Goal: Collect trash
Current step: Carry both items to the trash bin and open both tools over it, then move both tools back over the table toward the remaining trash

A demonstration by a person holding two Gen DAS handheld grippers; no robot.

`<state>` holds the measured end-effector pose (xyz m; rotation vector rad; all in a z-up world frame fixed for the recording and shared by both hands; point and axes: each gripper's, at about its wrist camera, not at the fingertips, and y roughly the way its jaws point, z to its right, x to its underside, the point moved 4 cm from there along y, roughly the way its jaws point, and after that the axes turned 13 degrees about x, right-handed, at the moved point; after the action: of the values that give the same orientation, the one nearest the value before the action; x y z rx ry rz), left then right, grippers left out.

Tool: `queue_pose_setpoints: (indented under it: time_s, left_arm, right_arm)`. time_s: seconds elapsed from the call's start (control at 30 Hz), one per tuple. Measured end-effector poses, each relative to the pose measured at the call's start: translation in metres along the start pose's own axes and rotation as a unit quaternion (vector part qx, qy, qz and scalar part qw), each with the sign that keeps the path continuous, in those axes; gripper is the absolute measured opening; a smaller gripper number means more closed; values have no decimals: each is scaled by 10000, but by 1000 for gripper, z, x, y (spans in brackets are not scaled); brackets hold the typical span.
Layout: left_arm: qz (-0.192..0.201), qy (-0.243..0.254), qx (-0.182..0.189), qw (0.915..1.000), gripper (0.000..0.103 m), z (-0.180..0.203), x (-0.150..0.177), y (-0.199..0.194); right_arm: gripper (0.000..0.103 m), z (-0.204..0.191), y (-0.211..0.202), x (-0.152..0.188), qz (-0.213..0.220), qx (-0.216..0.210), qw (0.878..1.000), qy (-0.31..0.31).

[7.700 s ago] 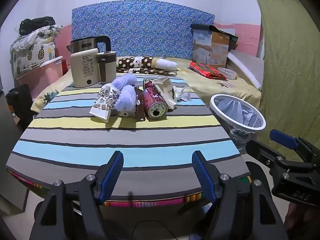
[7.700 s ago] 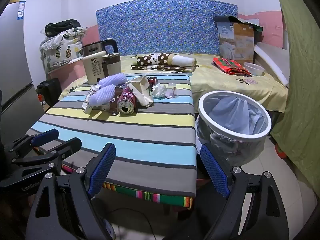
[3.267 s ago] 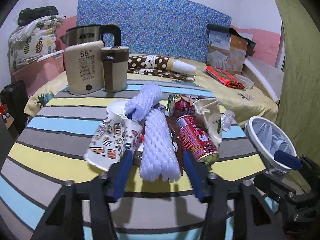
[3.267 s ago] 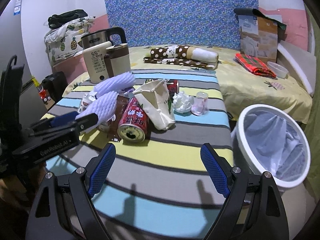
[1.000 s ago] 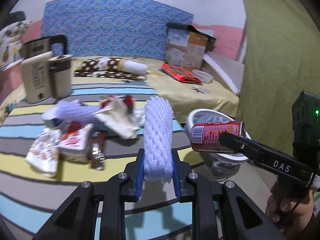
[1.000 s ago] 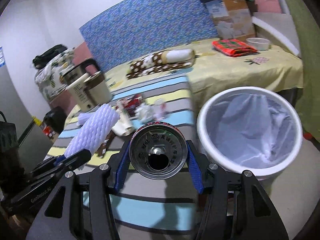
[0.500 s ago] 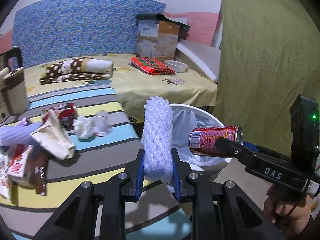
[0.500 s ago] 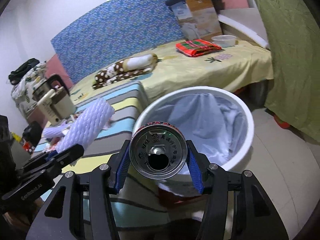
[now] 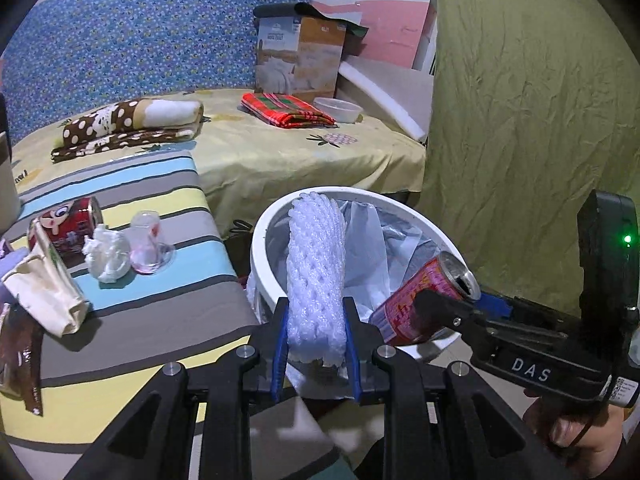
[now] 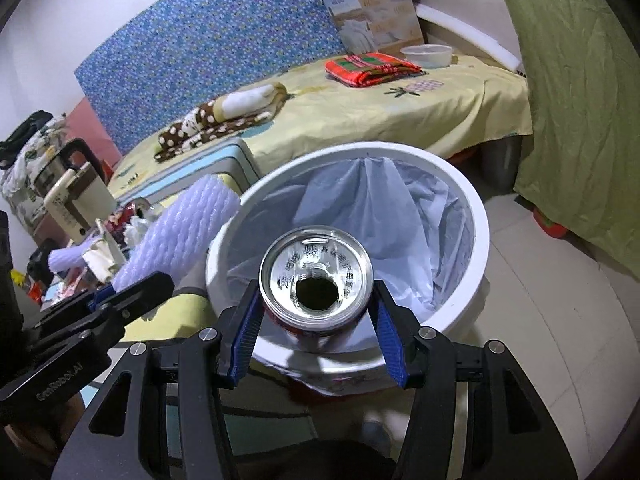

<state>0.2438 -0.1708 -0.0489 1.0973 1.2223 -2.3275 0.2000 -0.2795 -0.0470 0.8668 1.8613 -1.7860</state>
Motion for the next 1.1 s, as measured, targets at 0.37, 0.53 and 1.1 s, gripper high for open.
queue_pose_setpoints:
  time_s: [0.37,0.53,1.1]
  left_arm:
    - [-54,-17,41,10000,25,-5,-2,12]
    - [-76,36,84,9999,25,-1,-1,17]
    - [131,-159,263,9994,39,-7,-7,8]
  right_arm:
    - [63,14,-5,-4,174,86,9997,111]
    - [63,18,-7,-3,198,82,9996,163]
    - [63,12,-13,-6,294,-23,9994,164]
